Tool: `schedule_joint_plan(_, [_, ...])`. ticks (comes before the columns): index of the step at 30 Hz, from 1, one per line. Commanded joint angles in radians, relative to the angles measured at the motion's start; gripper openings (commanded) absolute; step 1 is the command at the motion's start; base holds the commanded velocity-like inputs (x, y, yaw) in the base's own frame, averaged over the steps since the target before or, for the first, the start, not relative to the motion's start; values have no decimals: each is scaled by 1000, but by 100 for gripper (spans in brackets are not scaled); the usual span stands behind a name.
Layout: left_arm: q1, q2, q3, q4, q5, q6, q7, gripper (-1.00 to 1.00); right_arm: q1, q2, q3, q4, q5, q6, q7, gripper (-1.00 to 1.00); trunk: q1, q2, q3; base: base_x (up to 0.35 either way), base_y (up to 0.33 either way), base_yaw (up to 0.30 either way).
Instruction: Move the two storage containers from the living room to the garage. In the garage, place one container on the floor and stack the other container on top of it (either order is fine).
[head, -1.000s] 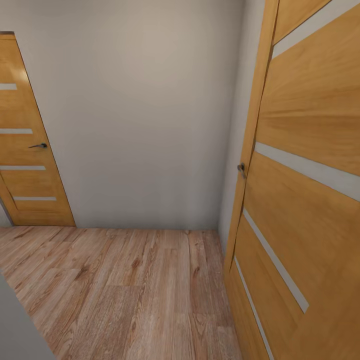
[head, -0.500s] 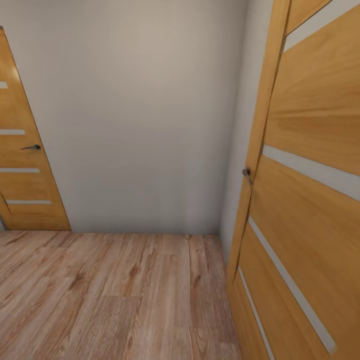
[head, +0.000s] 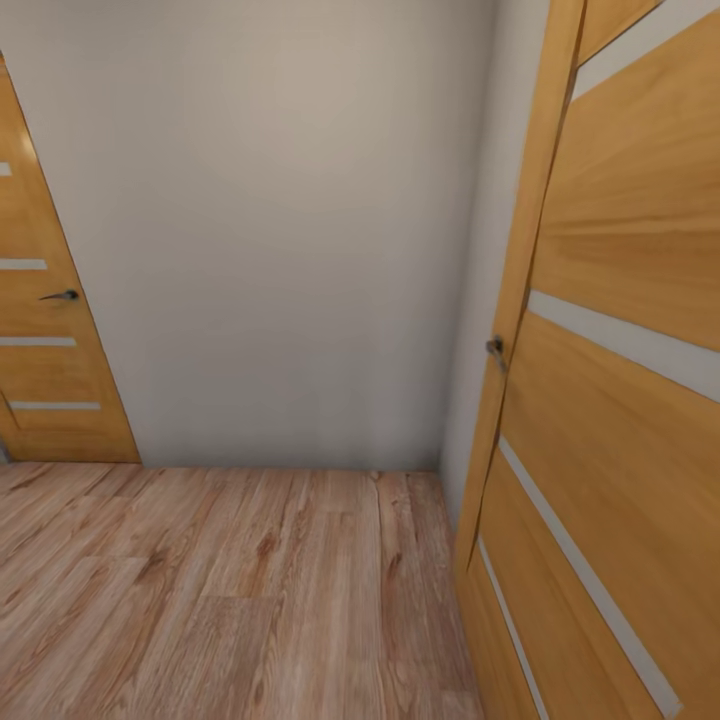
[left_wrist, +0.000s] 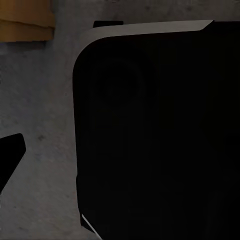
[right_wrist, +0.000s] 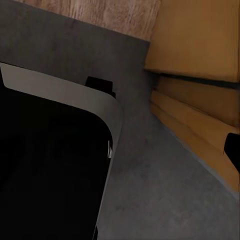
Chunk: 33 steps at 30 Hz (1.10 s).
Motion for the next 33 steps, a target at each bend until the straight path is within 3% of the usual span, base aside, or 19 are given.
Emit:
schedule_joint_plan(1, [0, 0, 1, 0, 0, 0, 0, 100, -1, 1, 8, 3, -7, -5, 0, 100, 0, 0, -1, 234, 0, 0])
schedule_joint_plan(10, [0, 0, 1, 0, 0, 0, 0, 100, -1, 1, 8, 3, -7, -5, 0, 100, 0, 0, -1, 207, 0, 0])
schedule_joint_plan(33, [0, 0, 1, 1, 1, -1, 0, 100, -1, 0, 8, 3, -7, -5, 0, 100, 0, 0, -1, 6, 8, 0])
